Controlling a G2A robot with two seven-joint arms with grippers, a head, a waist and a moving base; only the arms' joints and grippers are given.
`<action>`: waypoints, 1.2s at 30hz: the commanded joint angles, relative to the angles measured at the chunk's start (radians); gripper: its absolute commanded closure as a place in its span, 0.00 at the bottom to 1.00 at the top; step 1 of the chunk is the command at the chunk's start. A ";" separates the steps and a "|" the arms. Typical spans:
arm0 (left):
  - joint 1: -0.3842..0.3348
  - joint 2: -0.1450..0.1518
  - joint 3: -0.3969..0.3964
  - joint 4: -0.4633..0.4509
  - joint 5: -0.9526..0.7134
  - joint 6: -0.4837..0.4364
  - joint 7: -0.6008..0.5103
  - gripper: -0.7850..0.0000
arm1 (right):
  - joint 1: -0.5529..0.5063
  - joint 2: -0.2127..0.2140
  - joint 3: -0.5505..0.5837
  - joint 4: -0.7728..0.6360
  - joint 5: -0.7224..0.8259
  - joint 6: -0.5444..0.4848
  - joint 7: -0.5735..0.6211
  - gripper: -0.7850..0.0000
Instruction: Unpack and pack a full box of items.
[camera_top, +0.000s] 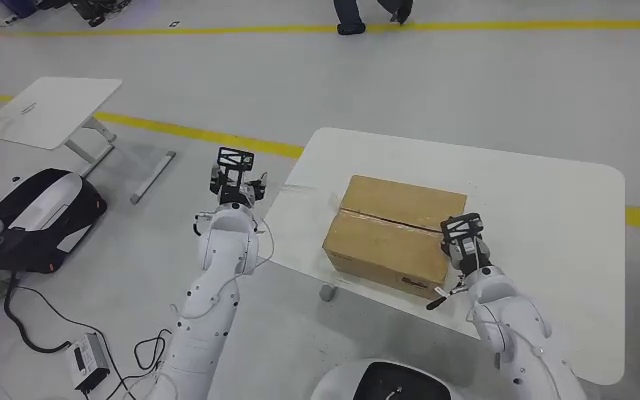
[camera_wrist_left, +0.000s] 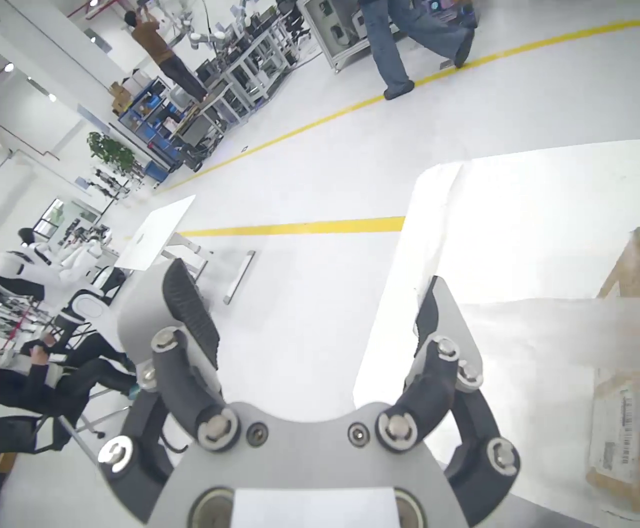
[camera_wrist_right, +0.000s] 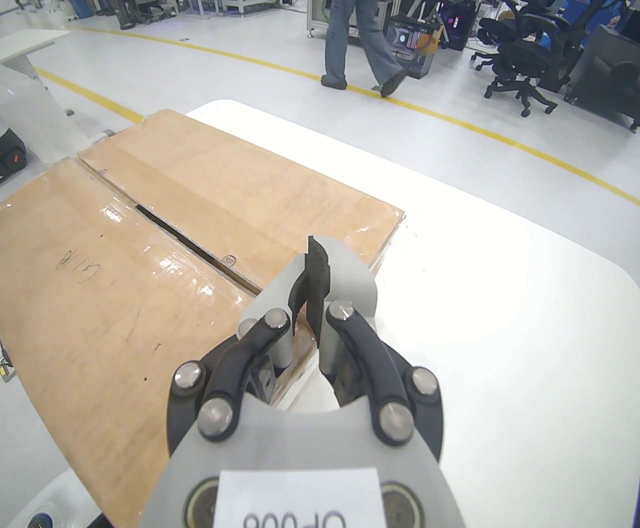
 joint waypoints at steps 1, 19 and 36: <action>0.007 -0.002 -0.015 0.003 -0.040 0.013 0.012 0.00 | 0.003 -0.001 -0.001 0.006 -0.001 -0.003 0.002 1.00; 0.068 -0.006 -0.156 -0.072 -0.386 -0.001 0.108 0.00 | 0.017 -0.009 0.001 0.048 -0.018 -0.012 0.016 1.00; 0.128 -0.004 -0.028 -0.290 -0.241 -0.082 0.107 0.00 | -0.099 0.014 0.178 -0.227 0.064 -0.014 -0.030 1.00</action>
